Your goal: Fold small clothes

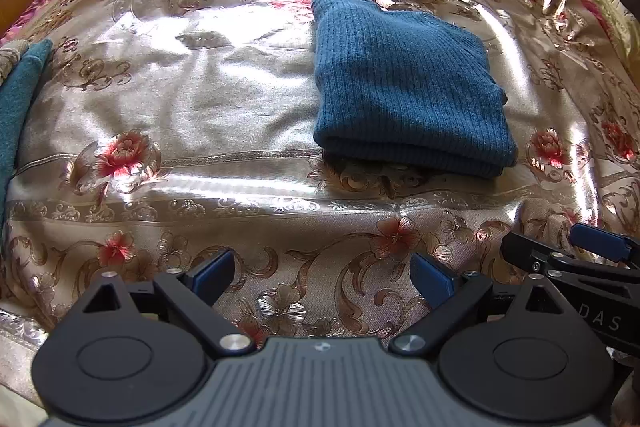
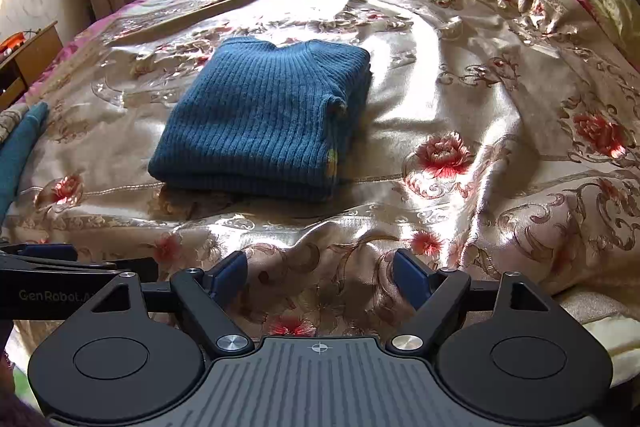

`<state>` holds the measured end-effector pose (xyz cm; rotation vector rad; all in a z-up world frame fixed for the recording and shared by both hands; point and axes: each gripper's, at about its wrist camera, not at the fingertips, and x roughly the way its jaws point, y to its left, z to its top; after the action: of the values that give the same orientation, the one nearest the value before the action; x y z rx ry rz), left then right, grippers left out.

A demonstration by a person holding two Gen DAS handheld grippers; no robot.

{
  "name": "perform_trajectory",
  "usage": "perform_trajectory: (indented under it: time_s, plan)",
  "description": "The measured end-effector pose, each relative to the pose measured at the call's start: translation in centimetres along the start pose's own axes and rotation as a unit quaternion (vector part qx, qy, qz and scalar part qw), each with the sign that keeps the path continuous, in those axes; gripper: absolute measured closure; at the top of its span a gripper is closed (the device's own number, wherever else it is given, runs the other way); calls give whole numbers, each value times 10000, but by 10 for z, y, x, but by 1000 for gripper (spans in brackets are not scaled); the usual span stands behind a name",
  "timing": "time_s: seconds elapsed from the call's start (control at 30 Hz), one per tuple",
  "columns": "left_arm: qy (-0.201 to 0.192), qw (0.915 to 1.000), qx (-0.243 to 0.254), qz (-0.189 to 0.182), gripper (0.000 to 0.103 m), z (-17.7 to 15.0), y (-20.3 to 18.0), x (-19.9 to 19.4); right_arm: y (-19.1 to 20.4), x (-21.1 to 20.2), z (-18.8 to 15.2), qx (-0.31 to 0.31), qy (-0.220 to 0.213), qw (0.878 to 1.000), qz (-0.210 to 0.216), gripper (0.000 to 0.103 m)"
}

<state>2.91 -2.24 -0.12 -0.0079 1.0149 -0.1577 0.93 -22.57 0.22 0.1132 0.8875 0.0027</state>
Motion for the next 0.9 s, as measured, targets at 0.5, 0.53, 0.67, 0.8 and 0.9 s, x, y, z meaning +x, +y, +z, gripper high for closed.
perform_trajectory:
  time_s: [0.5, 0.53, 0.67, 0.8, 0.9]
  plan:
    - [37, 10000, -21, -6, 4, -1, 0, -1, -1, -1, -1, 31, 18, 10000, 4, 21]
    - [36, 10000, -20, -2, 4, -1, 0, -1, -1, -1, -1, 30, 18, 10000, 4, 21]
    - [34, 10000, -23, -11, 4, -1, 0, -1, -2, -1, -2, 37, 23, 10000, -4, 21]
    - [34, 10000, -21, -11, 4, -1, -1, -1, -2, -2, -3, 54, 30, 10000, -4, 21]
    - [34, 10000, -19, -10, 4, -1, -1, -1, -2, -2, -3, 54, 32, 10000, -3, 21]
